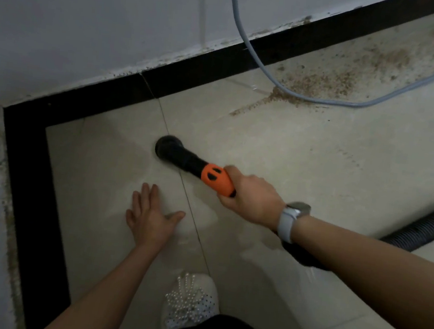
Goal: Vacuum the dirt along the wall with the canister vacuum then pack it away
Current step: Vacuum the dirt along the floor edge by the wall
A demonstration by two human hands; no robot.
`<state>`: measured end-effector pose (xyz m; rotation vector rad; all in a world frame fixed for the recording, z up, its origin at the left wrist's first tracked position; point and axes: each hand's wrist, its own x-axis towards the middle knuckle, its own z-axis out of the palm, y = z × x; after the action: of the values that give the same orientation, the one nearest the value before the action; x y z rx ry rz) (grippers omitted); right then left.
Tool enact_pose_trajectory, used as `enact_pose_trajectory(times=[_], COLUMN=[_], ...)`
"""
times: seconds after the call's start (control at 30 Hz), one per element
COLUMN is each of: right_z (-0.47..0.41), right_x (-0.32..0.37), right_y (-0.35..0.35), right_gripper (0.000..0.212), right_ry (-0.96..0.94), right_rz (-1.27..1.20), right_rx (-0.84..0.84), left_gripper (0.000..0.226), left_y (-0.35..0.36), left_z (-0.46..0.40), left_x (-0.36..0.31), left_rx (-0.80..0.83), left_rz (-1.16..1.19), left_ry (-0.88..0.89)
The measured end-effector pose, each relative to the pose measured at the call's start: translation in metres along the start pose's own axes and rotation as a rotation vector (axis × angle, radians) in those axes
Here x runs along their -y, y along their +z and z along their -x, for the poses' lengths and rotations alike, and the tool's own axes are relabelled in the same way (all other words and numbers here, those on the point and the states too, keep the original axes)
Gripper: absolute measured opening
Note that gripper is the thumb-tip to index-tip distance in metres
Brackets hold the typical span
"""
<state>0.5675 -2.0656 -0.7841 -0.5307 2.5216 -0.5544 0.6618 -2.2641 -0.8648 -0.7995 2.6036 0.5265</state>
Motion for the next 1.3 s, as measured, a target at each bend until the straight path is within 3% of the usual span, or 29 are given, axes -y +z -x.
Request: enact_pose_trajectory(times=[0.13,0.23,0.4,0.53,0.7,0.9,1.13,1.3], right_z=[-0.013,0.016,0.072,0.085,0.064,0.019,0.002,0.008], right_x=[0.006,-0.008,-0.037,-0.051,-0.055,-0.068,-0.093,-0.094], right_y=[-0.004,0.003,0.010,0.006,-0.006,-0.034,-0.047,-0.040], right_gripper=[0.043,0.044,0.043,0.039,0.044,0.043,0.034,0.034], right_ry=[0.017,-0.018,-0.091,-0.103,-0.034,0.174,0.401,0.521], right_rz=[-0.098,-0.091,-0.090,-0.085,-0.025,-0.108,-0.209,-0.211], right_rx=[0.041,0.102,0.296,0.405,0.213,-0.029,-0.197,-0.301], left_gripper=[0.088,0.073,0.050,0.049,0.050,0.066,0.096,0.099], left_y=[-0.007,-0.011,-0.019,-0.021,-0.022,-0.012,0.004,0.008], left_z=[0.001,0.000,-0.001,-0.005,-0.009,-0.010,-0.023,-0.024], left_x=[0.001,0.008,0.012,0.009,-0.003,-0.034,-0.083,-0.087], left_rx=[0.001,-0.036,-0.130,-0.117,-0.126,0.005,0.203,0.210], left_rz=[0.014,0.055,0.159,0.160,0.174,0.057,-0.242,-0.246], left_ry=[0.006,0.053,0.013,0.023,0.040,0.172,0.344,0.342])
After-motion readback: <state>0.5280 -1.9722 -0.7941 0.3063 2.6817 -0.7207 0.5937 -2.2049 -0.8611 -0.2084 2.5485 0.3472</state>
